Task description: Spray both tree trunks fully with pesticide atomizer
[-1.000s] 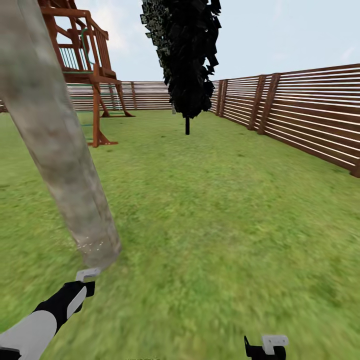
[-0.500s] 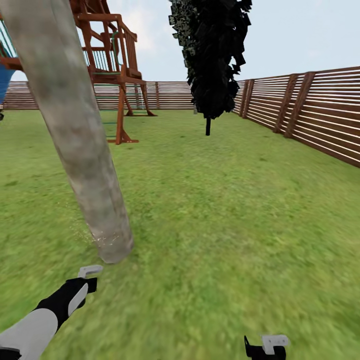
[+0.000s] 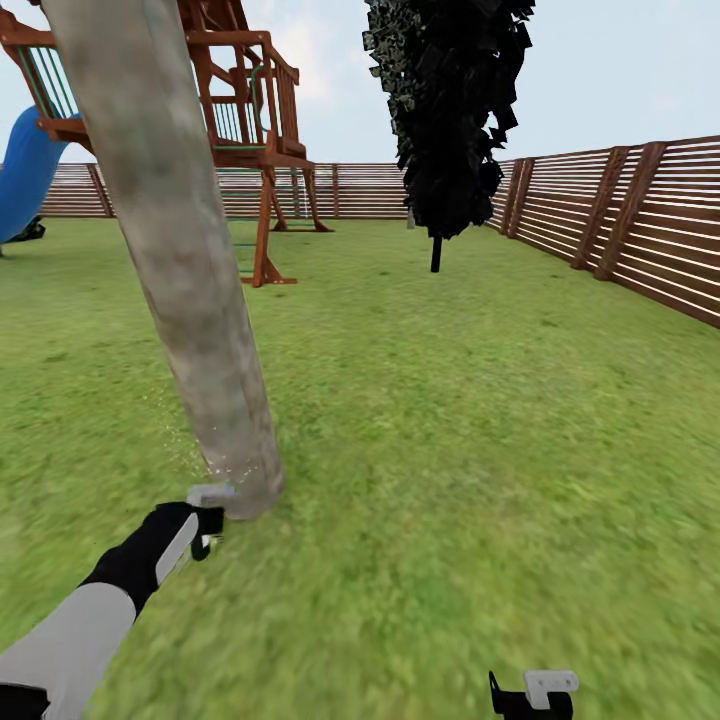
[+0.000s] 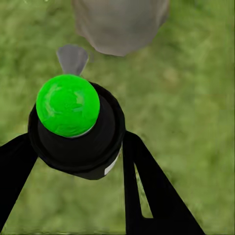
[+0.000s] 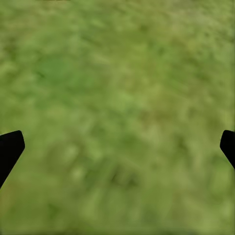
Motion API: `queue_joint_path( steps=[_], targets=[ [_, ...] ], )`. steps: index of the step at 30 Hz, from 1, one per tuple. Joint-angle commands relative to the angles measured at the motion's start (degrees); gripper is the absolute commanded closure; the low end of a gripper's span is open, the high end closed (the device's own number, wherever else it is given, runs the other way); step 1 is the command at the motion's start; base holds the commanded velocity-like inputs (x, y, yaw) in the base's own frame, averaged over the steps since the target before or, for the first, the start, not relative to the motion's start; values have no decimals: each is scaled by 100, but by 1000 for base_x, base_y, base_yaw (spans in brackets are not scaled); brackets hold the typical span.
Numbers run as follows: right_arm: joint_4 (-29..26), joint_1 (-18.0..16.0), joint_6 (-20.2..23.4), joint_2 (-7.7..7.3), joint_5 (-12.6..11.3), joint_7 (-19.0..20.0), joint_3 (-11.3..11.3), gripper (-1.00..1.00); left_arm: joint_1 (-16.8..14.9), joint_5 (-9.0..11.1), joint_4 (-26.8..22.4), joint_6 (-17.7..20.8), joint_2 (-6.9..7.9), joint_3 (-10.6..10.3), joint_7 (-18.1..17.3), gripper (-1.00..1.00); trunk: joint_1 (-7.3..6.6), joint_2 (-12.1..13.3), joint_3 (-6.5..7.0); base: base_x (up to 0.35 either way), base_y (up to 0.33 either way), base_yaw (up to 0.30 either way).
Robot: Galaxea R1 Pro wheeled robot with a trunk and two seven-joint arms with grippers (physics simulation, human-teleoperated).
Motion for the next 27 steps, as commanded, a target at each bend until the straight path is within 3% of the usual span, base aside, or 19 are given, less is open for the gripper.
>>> queue_joint_path(
  steps=[1,2,4,5,8,9,11,14,22,27],
  targets=[
    [0,1,0,0,0,0,2,-100,1,61,-112,116,197,4,-8,100,0,0,0,0,0,0],
    [0,3,0,0,0,0,1,-100,4,67,-174,177,375,8,-10,100,0,0,0,0,0,0],
    [0,2,0,0,0,0,3,-100,21,66,-227,238,520,-6,-12,100,0,0,0,0,0,0],
    [0,0,0,1,0,0,3,-100,10,65,-245,250,460,-20,-12,100,0,0,0,0,0,0],
    [0,1,0,7,-3,0,4,-100,-43,55,-282,269,14,-34,-11,100,0,0,0,0,0,13],
    [0,-1,0,7,-4,0,4,-100,-150,64,-288,349,-48,-26,-11,100,0,0,0,0,0,182],
    [0,1,0,8,-3,0,4,-100,-243,60,-290,497,48,-8,-18,100,0,0,0,0,0,242],
    [0,3,0,9,-6,0,4,-100,-290,51,-291,556,381,-14,-65,100,0,0,0,0,0,218],
    [0,-1,0,9,-8,0,4,-100,-255,56,-540,566,360,-26,-82,100,0,0,0,27,-171,30],
    [0,2,0,9,-3,0,4,-100,-291,63,-552,554,354,-10,-82,100,0,0,0,6,-272,250]
  ],
)
